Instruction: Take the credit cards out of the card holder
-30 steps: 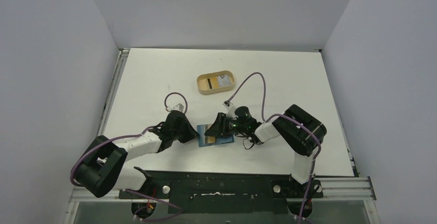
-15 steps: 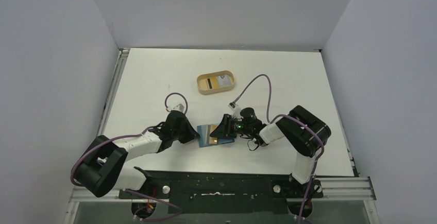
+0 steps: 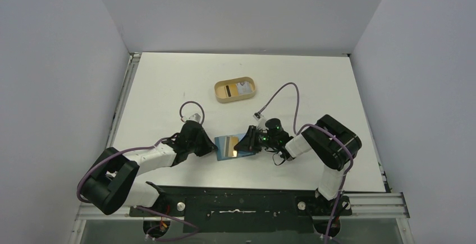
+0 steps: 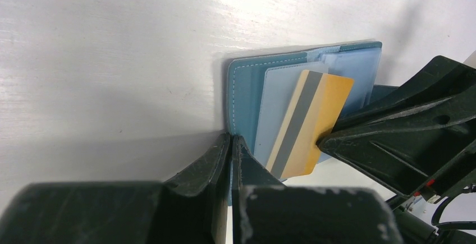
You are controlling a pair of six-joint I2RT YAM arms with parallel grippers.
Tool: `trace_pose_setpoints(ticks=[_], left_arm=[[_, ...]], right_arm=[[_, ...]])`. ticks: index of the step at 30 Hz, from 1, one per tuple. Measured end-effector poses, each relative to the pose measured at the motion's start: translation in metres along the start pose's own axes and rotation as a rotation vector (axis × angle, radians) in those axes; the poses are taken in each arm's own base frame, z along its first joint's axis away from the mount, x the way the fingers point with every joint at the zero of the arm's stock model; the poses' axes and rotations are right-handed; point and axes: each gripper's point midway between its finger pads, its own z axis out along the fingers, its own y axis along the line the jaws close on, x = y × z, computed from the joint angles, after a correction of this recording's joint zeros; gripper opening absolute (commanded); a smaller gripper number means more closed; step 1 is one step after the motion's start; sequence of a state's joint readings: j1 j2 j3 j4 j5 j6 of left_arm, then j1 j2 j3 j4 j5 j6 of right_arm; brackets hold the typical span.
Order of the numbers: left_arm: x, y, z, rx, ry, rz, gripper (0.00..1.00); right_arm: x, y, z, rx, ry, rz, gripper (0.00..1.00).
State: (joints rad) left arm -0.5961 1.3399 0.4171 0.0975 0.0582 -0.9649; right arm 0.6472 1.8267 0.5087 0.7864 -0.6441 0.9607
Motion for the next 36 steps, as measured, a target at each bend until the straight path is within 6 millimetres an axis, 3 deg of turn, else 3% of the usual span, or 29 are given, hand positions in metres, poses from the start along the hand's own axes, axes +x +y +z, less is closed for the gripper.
trace_pose_setpoints(ticks=[4,15,26,30,36], left_arm=[[0.000,0.000,0.000,0.000,0.001,0.000,0.00],[0.000,0.000,0.000,0.002,0.002,0.000,0.00],[0.001,0.000,0.000,0.004,0.003,0.000,0.00],[0.001,0.000,0.000,0.004,0.004,0.000,0.00],[0.001,0.000,0.000,0.005,0.004,0.000,0.00]], right_arm=[[-0.001,-0.001,-0.001,0.003,-0.002,0.002,0.00],[-0.008,-0.006,-0.018,0.013,-0.015,0.020,0.00],[-0.044,-0.026,-0.060,0.084,-0.053,0.020,0.00],[-0.081,-0.007,-0.062,0.080,-0.080,-0.039,0.00],[-0.169,0.042,-0.050,-0.003,-0.175,-0.168,0.00]])
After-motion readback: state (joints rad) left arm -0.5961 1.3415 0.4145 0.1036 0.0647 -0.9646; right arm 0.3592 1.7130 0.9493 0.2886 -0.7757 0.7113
